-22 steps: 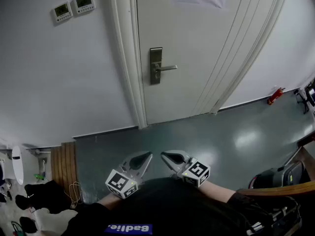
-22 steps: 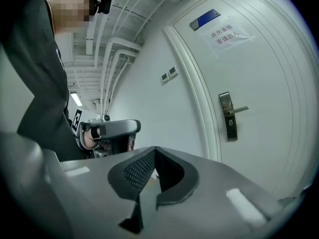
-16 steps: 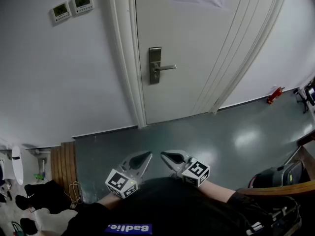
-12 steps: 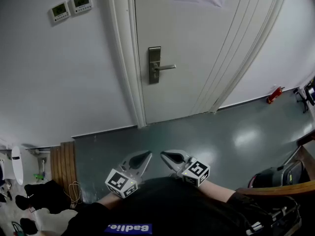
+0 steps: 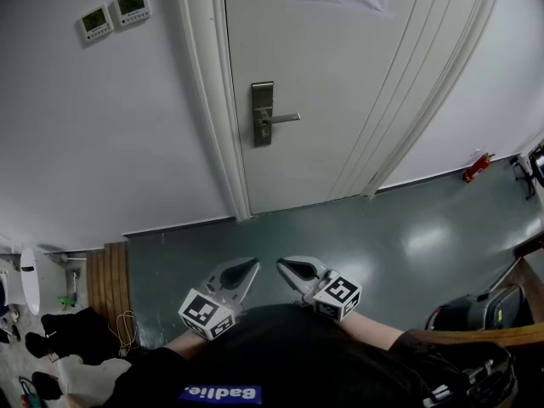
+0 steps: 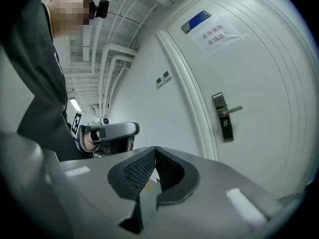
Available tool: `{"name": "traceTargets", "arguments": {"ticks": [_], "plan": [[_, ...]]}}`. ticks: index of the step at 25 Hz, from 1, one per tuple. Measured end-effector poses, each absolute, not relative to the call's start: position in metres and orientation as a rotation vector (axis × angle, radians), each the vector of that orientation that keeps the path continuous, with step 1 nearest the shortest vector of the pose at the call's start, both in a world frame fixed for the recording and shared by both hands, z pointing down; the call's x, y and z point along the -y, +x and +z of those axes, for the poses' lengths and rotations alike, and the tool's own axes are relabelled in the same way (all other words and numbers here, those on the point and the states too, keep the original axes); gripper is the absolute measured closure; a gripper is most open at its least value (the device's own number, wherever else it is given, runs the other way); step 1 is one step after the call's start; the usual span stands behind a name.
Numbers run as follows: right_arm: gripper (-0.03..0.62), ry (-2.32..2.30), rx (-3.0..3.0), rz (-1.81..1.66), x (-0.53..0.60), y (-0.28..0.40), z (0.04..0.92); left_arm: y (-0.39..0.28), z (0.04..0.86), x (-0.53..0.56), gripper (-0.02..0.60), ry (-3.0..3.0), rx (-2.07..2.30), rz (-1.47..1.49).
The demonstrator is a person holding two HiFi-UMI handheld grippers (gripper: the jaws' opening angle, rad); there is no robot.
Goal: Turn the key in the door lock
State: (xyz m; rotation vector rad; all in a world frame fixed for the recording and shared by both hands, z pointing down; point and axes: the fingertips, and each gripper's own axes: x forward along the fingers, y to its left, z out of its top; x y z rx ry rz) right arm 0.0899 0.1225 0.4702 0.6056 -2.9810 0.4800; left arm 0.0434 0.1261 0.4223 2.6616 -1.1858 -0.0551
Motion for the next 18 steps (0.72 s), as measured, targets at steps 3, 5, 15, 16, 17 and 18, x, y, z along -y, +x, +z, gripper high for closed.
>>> {"name": "traceTargets", "arguments": {"ticks": [3, 5, 15, 16, 17, 18], "plan": [[0.591, 0.586, 2.991, 0.526, -0.110, 0.101, 0.469, 0.054, 0.420, -0.116, 0.575, 2.651, 1.222, -0.050], [0.591, 0.575, 3.000, 0.589, -0.100, 0.111, 0.469, 0.062, 0.422, -0.109, 0.575, 2.634, 1.253, -0.053], [0.591, 0.659, 2.989, 0.804, -0.042, 0.132, 0.497, 0.063, 0.439, -0.077, 0.575, 2.591, 1.294, -0.016], [0.591, 0.673, 2.982, 0.822, -0.034, 0.127, 0.500, 0.058, 0.443, -0.071, 0.575, 2.593, 1.281, -0.018], [0.591, 0.690, 2.974, 0.843, -0.024, 0.122, 0.503, 0.052, 0.445, -0.064, 0.575, 2.598, 1.271, -0.025], [0.591, 0.711, 2.967, 0.867, -0.014, 0.115, 0.506, 0.043, 0.445, -0.055, 0.575, 2.601, 1.264, -0.033]]}}
